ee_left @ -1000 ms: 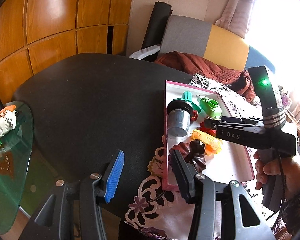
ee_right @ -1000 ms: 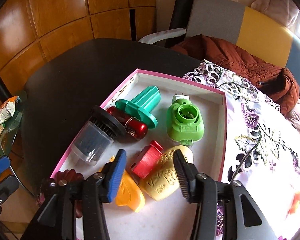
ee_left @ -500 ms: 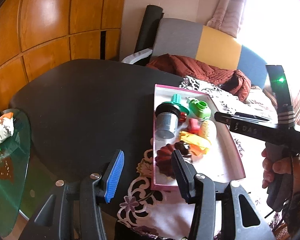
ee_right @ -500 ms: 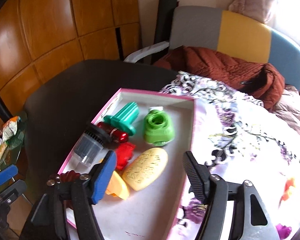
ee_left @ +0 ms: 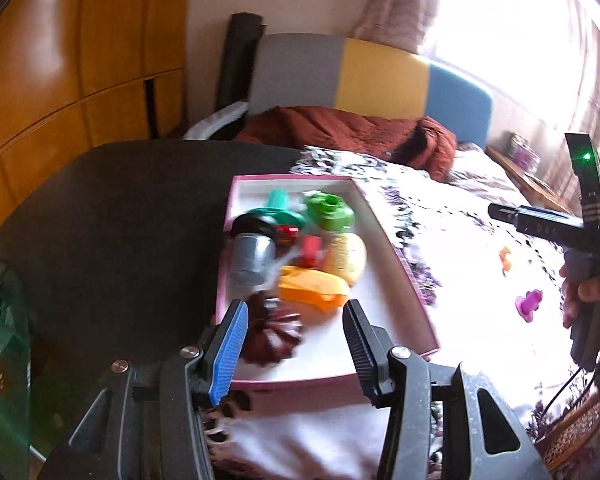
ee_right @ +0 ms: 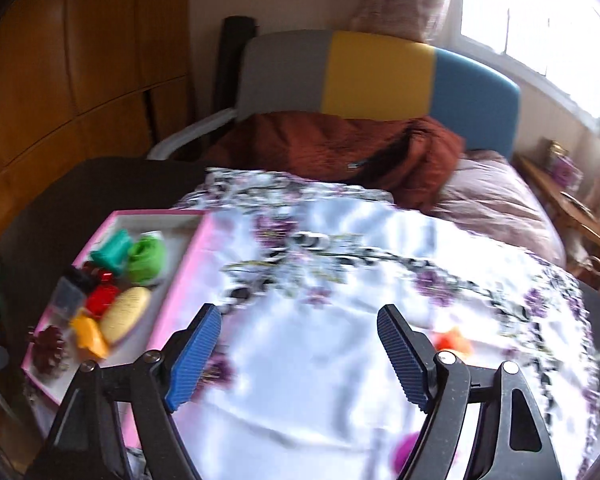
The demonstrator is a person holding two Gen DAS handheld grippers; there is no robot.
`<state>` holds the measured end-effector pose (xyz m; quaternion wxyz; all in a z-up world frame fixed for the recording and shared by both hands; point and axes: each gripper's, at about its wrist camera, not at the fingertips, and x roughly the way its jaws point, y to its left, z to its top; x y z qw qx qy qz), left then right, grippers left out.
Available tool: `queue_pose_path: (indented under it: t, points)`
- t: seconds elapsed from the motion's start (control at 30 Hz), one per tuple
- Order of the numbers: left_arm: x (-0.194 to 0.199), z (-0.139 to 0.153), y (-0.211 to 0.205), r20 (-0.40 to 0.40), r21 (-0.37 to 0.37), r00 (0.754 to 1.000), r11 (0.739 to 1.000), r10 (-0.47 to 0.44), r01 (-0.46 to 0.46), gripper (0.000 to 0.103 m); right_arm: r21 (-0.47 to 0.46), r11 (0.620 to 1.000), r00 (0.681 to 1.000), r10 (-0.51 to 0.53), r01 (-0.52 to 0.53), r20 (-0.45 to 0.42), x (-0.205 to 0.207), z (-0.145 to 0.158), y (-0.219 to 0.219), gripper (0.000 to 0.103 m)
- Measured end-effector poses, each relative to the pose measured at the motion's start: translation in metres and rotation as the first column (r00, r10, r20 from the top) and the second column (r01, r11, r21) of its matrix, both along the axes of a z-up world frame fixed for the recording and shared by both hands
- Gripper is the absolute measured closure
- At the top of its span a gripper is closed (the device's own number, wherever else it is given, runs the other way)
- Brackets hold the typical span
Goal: Organize rigid objects
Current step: 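Move both tools back over the remaining toys on the cloth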
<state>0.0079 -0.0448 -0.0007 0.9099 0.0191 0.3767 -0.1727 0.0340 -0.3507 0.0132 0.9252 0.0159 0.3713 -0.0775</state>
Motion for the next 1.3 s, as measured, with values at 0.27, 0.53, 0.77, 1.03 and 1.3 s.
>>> queue_pose_path:
  t: [0.27,0.53,0.77,1.03,1.3]
  points:
    - [-0.005,-0.003,-0.074,-0.019,0.013,0.981,0.981,-0.192,0.192,0.053,0.025,0.941,0.941,-0.337,0.336,0.023,-0.051,-0.005,-0.128,0.016]
    - [-0.018,-0.016,-0.153,-0.043,0.015,0.918,0.919,-0.393,0.394,0.053,0.147,0.819,0.829,-0.560,0.555,-0.010,-0.076,-0.025,-0.190,0.016]
    - [-0.029,-0.035,-0.223,-0.099,0.012,0.815,0.819,-0.570,0.574,0.053,0.132,0.821,0.829,-0.560,0.555,-0.003,-0.078,-0.023,-0.182,0.015]
    - [-0.039,-0.040,-0.294,-0.079,0.007,0.707,0.709,-0.702,0.705,0.053,0.180,0.770,0.785,-0.619,0.612,-0.026,-0.088,-0.025,-0.199,0.015]
    - [-0.036,-0.061,-0.343,-0.119,0.030,0.660,0.662,-0.742,0.749,0.052,0.224,0.733,0.758,-0.650,0.642,-0.046,-0.095,-0.028,-0.212,0.015]
